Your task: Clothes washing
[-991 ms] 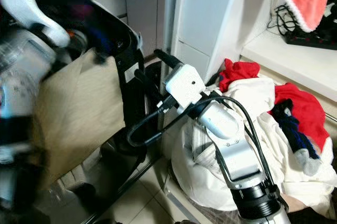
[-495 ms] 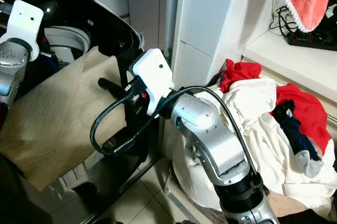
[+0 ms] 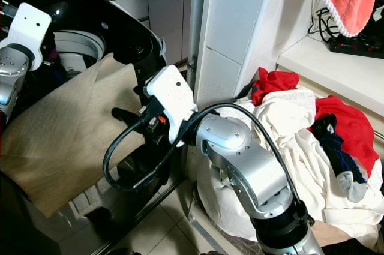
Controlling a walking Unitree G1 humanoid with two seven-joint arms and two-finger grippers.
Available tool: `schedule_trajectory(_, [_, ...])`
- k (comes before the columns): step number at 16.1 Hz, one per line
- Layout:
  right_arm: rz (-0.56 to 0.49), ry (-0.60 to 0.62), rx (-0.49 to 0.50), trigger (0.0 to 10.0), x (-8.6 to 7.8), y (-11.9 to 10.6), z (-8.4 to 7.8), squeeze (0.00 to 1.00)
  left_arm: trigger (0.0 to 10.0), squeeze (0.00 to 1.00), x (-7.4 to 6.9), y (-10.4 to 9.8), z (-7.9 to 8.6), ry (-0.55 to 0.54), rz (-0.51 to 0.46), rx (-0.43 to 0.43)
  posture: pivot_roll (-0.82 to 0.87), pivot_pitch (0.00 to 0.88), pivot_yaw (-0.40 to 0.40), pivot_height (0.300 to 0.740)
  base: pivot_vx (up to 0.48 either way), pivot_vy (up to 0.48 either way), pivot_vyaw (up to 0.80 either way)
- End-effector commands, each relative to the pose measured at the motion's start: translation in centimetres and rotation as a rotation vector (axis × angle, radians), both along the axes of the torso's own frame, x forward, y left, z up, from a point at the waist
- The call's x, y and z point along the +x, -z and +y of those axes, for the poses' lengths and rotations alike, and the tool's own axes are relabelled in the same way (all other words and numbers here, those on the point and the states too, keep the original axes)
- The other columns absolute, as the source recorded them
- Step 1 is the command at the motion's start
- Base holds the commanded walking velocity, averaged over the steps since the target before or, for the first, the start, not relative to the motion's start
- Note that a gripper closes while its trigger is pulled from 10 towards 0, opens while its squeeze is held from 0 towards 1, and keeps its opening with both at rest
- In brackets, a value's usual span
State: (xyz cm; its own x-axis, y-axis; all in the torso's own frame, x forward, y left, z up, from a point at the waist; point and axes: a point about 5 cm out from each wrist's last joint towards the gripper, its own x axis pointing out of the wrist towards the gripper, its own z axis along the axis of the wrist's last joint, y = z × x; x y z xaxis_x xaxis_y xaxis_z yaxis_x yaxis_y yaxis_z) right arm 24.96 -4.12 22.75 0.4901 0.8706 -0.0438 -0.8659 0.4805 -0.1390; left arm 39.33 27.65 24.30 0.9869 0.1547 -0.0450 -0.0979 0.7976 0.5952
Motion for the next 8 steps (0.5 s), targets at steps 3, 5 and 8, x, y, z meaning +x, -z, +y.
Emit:
schedule_trajectory(3, [-0.002, 0.041, 0.016, 10.0, 0.2, -0.6, -0.5, 0.00, 10.0, 1.00, 0.2, -1.6, 0.0, 0.022, -0.051, 0.005, -0.05, 0.000, 0.006, 0.740, 0.000, 0.000, 0.00])
schedule_trajectory(5, [-0.009, 0.179, 0.025, 10.0, 1.4, -0.5, -1.5, 0.00, 10.0, 1.00, 0.2, -1.7, -0.3, 0.049, -0.063, 0.000, -0.05, 0.000, 0.007, 0.740, 0.000, 0.000, 0.00])
schedule_trajectory(8, [-0.013, 0.518, 0.048, 10.0, 3.6, -0.2, -5.0, 0.00, 10.0, 1.00, 0.0, -2.9, -1.9, 0.145, -0.174, 0.063, -0.06, 0.000, 0.010, 0.740, 0.000, 0.000, 0.00])
